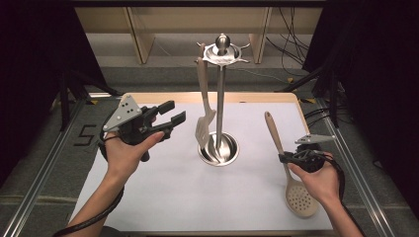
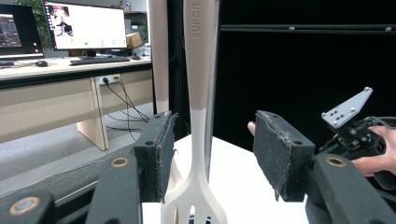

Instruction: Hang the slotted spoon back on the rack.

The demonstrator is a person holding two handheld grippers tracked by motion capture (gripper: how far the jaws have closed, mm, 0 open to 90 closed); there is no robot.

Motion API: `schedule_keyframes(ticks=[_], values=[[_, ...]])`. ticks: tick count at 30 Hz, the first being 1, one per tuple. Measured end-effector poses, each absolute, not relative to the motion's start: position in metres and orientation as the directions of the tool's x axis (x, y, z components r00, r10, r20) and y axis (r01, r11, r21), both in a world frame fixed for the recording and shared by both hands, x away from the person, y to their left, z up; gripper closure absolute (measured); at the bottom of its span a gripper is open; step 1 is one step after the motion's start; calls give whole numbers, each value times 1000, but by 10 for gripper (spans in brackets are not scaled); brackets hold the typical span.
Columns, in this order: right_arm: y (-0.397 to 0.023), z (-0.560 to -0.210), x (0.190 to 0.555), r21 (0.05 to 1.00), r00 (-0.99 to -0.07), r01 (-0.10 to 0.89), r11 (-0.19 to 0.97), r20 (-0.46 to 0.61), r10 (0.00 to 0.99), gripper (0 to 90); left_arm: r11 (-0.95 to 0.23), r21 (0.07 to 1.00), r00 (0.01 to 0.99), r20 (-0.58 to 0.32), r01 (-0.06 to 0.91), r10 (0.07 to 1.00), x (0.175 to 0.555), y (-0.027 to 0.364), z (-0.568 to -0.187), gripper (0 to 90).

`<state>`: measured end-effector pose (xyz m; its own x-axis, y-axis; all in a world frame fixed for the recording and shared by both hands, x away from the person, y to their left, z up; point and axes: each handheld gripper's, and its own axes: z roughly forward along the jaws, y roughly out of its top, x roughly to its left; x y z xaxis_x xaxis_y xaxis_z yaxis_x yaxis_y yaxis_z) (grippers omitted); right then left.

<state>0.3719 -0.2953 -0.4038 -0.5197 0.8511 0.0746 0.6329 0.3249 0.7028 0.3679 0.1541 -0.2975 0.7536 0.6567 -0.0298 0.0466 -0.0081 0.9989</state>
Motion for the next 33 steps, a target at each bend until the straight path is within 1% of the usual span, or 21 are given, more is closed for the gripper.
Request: schedule_keyframes(ticks=[1,3,4,6,7,12,17,18,19,20,21,22,23,24,25,26,27,29,30,31,33], values=[[-296,-404,372,724,-536,603,336,55,843,779,-10,999,754,-29,47,656,368,154,-298,472],[-294,-401,368,745,-526,597,299,82,847,779,-9,999,757,-30,48,653,367,153,-298,472],[-295,-399,367,766,-536,564,308,56,842,779,-10,999,758,-29,47,651,367,152,-298,472],[-295,-397,365,801,-546,518,299,41,837,779,-13,999,760,-28,48,649,367,151,-299,472],[-294,-395,364,804,-549,516,295,46,834,779,-14,999,762,-28,49,647,367,150,-299,472],[-290,-384,357,849,-551,444,285,8,835,779,-12,999,772,-32,52,635,365,143,-300,472],[-280,-372,349,869,-562,392,303,-35,826,780,-16,999,786,-30,51,618,362,134,-300,472],[-276,-370,347,866,-559,410,285,-8,829,779,-17,999,791,-28,48,611,361,131,-299,472],[-273,-368,345,871,-560,406,276,-2,829,780,-18,999,795,-28,50,606,360,128,-299,471],[-271,-367,345,879,-576,382,285,-15,818,779,-24,999,801,-20,43,598,360,126,-299,472],[-268,-365,344,886,-563,370,279,-25,826,780,-24,999,806,-22,44,592,359,122,-298,472],[-265,-363,342,885,-567,375,277,-18,824,780,-30,999,811,-16,42,585,359,119,-298,472],[-264,-362,342,889,-581,356,288,-30,813,780,-31,999,815,-16,42,579,358,115,-297,472],[-262,-360,340,889,-574,362,279,-24,818,780,-37,999,820,-11,39,572,357,111,-297,471],[-260,-358,341,894,-580,345,285,-36,814,780,-40,998,825,-8,38,565,357,107,-296,471],[-257,-357,340,898,-581,347,272,-22,813,780,-44,998,829,-6,37,559,357,104,-295,471],[-256,-355,339,896,-580,340,285,-39,814,780,-44,998,831,-6,37,556,356,100,-295,471],[-250,-351,336,901,-583,333,279,-36,812,780,-50,998,842,-1,33,539,356,90,-294,471],[-247,-349,336,902,-599,316,293,-49,799,780,-52,998,846,-1,34,534,356,87,-294,471],[-244,-347,333,903,-585,327,280,-40,810,779,-59,998,851,3,33,526,355,83,-294,471],[-242,-345,335,909,-605,282,307,-80,792,779,-74,997,859,9,34,512,356,75,-295,472]])
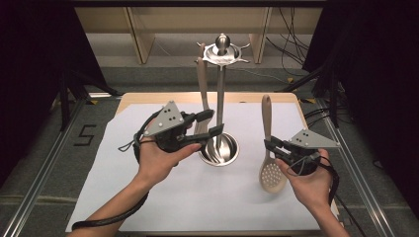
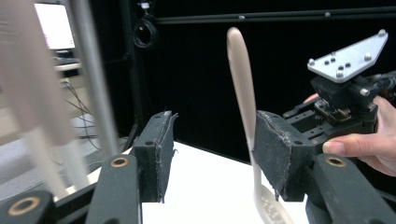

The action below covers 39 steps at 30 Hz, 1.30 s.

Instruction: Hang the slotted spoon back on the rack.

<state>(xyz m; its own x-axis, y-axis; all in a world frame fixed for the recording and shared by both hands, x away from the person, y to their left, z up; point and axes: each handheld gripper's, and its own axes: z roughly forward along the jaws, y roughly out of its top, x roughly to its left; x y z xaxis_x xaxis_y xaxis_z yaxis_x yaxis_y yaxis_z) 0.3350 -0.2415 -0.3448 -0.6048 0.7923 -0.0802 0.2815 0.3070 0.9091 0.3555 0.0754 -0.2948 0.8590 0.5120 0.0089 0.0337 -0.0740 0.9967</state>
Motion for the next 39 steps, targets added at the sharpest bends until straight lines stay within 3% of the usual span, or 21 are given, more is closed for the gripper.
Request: schedule_keyframes(ticks=[1,4,20,31,33,39], values=[[-237,-343,331,908,-588,314,278,-45,808,779,-78,996,862,6,38,508,355,72,-296,473],[-233,-339,331,918,-600,264,295,-83,795,780,-97,994,871,12,42,491,355,61,-298,479],[-210,-329,321,922,-637,241,303,-85,766,779,-117,992,903,19,35,429,357,22,-302,519],[-204,-328,319,930,-633,214,300,-102,768,779,-110,994,906,21,28,423,361,15,-301,590],[-202,-328,316,921,-635,257,293,-67,769,779,-114,993,906,23,27,422,362,14,-301,614],[-202,-328,318,925,-642,210,318,-115,758,779,-105,994,907,21,26,421,363,14,-302,652]])
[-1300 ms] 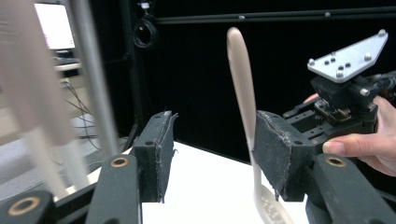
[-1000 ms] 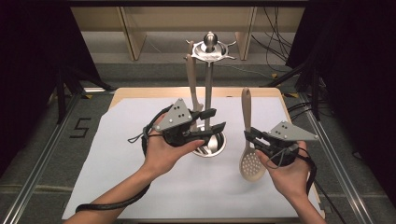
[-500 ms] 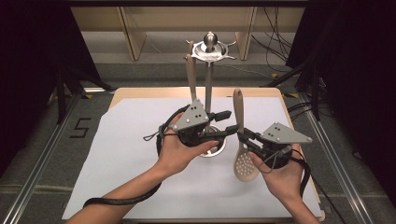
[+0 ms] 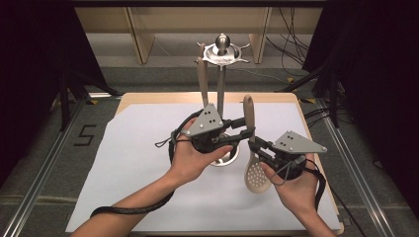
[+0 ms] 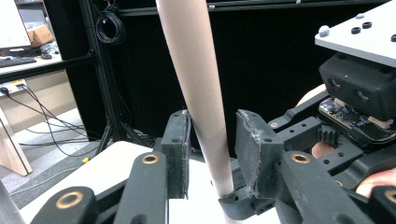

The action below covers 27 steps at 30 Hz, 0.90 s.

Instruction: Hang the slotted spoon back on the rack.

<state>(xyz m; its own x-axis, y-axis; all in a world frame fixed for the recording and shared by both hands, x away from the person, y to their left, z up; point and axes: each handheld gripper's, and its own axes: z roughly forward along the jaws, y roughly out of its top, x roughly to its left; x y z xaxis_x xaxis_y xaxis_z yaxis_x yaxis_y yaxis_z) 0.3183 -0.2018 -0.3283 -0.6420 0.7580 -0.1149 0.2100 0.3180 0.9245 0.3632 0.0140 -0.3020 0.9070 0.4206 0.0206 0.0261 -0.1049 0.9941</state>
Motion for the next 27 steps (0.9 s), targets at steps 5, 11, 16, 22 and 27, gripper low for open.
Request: schedule_keyframes(ticks=[5,11,16,22,27], values=[[-200,-328,315,926,-636,229,300,-91,766,779,-107,994,907,18,30,422,364,13,-302,669],[-197,-327,313,924,-643,237,300,-82,761,779,-103,994,909,9,38,417,364,13,-303,709],[-196,-330,313,930,-647,231,285,-72,759,773,-103,993,920,-5,49,392,362,12,-302,743],[-204,-330,322,956,-750,149,254,-58,659,607,-124,991,929,0,49,370,362,14,-301,751],[-216,-326,328,967,-840,127,220,-13,542,562,-123,992,944,5,38,331,363,19,-300,751]])
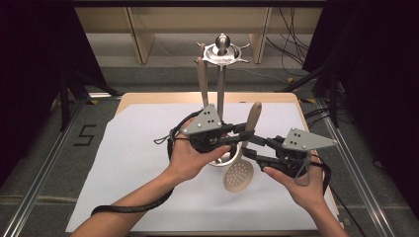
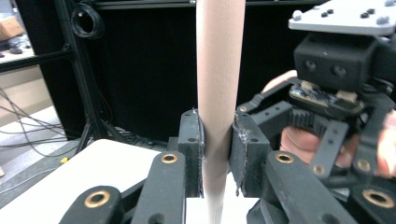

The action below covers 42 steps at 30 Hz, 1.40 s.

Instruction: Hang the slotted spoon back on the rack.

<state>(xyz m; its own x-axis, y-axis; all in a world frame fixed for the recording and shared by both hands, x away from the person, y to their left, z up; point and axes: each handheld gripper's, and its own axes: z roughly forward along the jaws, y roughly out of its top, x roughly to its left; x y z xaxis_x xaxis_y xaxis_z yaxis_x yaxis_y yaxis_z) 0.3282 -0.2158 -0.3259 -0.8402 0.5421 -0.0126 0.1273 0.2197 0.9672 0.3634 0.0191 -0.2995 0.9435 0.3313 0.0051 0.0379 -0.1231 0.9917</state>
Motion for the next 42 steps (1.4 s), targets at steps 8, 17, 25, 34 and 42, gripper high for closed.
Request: schedule_keyframes(ticks=[8,17,25,34,42], values=[[-219,-326,333,964,-881,128,232,4,473,591,-105,993,957,-17,49,288,364,24,-297,751],[-219,-327,336,961,-902,104,255,-17,431,655,-102,993,964,-34,63,265,364,26,-298,750],[-219,-329,350,960,-939,91,266,-7,343,664,-103,993,967,-34,61,251,362,27,-297,751],[-219,-330,354,954,-960,99,282,17,280,778,-101,992,976,-52,75,211,362,29,-298,749],[-208,-320,340,932,-880,214,293,54,471,783,-92,995,962,-18,45,273,361,25,-299,631]])
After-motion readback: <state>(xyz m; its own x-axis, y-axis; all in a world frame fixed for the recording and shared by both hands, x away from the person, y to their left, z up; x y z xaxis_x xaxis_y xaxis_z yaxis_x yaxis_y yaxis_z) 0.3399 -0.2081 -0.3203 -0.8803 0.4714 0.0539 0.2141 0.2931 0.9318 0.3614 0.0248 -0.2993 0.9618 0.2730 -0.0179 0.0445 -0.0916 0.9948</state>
